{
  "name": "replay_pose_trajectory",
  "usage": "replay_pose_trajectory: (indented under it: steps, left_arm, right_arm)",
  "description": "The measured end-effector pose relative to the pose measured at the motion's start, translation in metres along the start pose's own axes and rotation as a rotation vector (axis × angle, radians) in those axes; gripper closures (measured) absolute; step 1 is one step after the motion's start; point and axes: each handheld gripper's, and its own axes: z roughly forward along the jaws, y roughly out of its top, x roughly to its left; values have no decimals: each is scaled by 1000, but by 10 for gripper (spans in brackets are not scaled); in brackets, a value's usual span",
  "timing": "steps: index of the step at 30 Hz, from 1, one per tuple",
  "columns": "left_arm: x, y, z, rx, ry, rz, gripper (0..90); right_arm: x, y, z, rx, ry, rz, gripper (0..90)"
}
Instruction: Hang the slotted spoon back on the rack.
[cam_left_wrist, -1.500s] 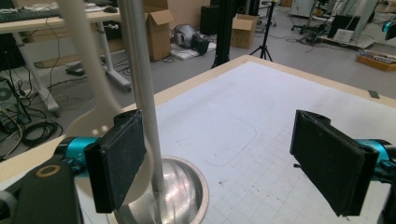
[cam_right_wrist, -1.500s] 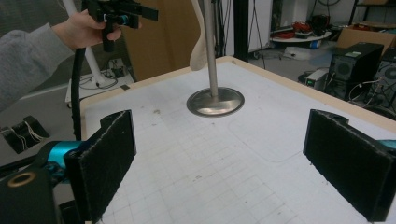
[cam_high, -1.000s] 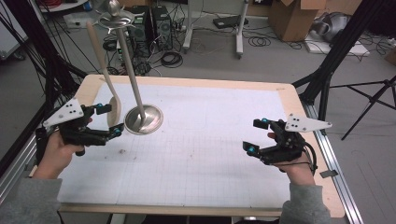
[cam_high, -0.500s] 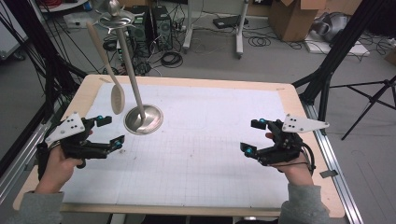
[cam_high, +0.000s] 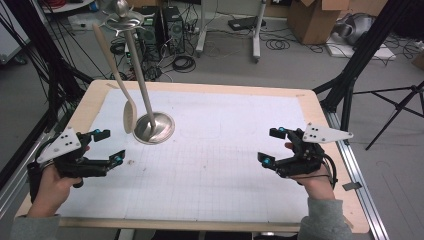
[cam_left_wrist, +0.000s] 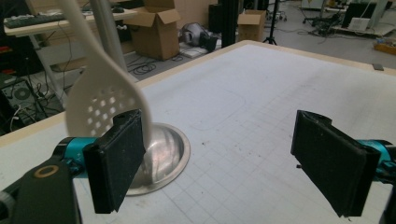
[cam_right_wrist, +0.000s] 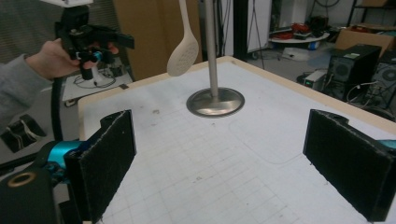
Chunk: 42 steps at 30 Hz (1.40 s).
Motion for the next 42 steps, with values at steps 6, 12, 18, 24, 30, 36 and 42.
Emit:
replay_pose_trajectory:
  steps: [6, 12, 18, 24, 30, 36, 42]
  left_arm:
    - [6, -6, -12, 3, 39, -14, 179]
    - [13, -19, -20, 11, 89, -49, 179]
    - [18, -30, -25, 24, 135, -65, 179]
    - [20, -39, -28, 30, 185, -79, 179]
    - [20, -44, -30, 37, 208, -86, 179]
    - [18, -50, -32, 37, 215, -98, 179]
    - [19, -55, -35, 29, 238, -108, 179]
  right_arm:
    - [-6, -10, 3, 0, -46, 12, 81]
    - [-12, -18, 1, -34, -123, 35, 81]
    - [-18, -31, 0, -61, -239, 52, 81]
    - [-23, -47, -7, -88, -340, 75, 81]
    - [-24, -63, -17, -105, -404, 117, 81]
    - [-26, -80, -27, -121, -434, 143, 81]
    - [-25, -89, -36, -128, -435, 135, 81]
